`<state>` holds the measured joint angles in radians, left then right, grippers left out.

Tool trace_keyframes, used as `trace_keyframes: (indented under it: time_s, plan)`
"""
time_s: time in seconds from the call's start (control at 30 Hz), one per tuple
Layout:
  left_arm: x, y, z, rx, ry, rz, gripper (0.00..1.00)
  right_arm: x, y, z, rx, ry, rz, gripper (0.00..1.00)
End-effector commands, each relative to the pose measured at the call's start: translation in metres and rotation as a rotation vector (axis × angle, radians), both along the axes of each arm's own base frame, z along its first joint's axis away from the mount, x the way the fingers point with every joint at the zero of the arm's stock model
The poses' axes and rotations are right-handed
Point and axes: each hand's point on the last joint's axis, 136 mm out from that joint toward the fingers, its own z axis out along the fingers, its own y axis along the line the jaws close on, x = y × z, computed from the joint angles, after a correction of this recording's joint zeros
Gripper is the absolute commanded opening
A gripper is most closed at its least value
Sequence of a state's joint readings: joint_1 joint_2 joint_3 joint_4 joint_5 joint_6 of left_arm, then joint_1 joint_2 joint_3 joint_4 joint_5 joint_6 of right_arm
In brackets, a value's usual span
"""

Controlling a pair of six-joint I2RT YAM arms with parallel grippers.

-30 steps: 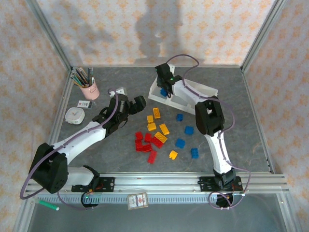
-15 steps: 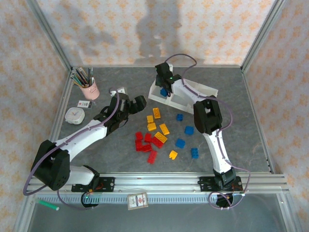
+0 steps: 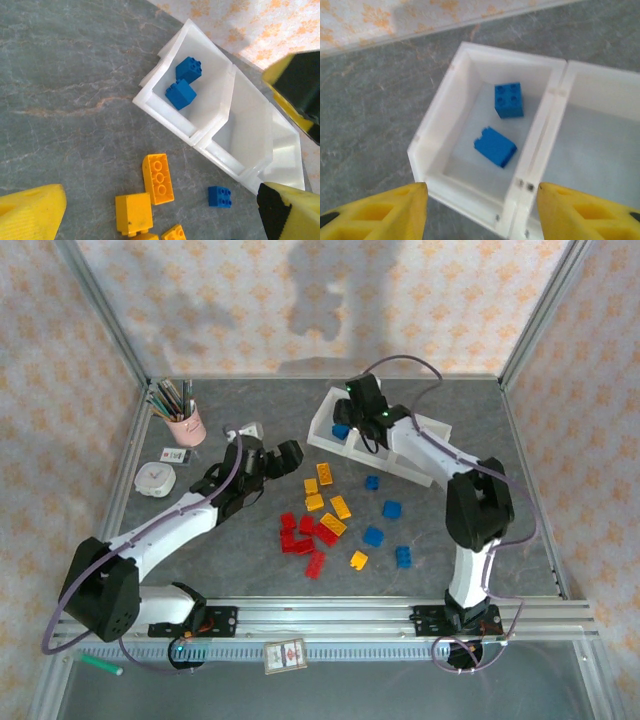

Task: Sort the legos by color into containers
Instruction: Pick up the lego from the center of the table.

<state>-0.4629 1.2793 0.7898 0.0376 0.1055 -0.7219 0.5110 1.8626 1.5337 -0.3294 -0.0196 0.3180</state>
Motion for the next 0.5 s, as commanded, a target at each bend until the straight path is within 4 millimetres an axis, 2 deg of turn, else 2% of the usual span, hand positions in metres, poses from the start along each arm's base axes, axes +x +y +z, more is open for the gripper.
trace_keyframes:
  time_s: [0.0,0.2,0.33,0.47]
  plan:
    - [-0.011,-0.005,-0.002,-0.045,0.003,-0.015,0.99,-0.029,-0.008,-0.017,-0.008,0.059,-0.005,0.60]
    - [-0.026,-0.014,-0.015,-0.072,0.021,-0.031,0.99,-0.072,-0.037,-0.053,-0.069,0.135,-0.043,0.63]
    - [-0.029,-0.022,-0.019,-0.087,0.029,-0.048,0.99,-0.092,-0.044,-0.076,-0.079,0.174,-0.044,0.66]
    - [-0.030,-0.029,-0.022,-0.087,0.031,-0.056,0.99,-0.102,-0.052,-0.100,-0.136,0.210,-0.058,0.67]
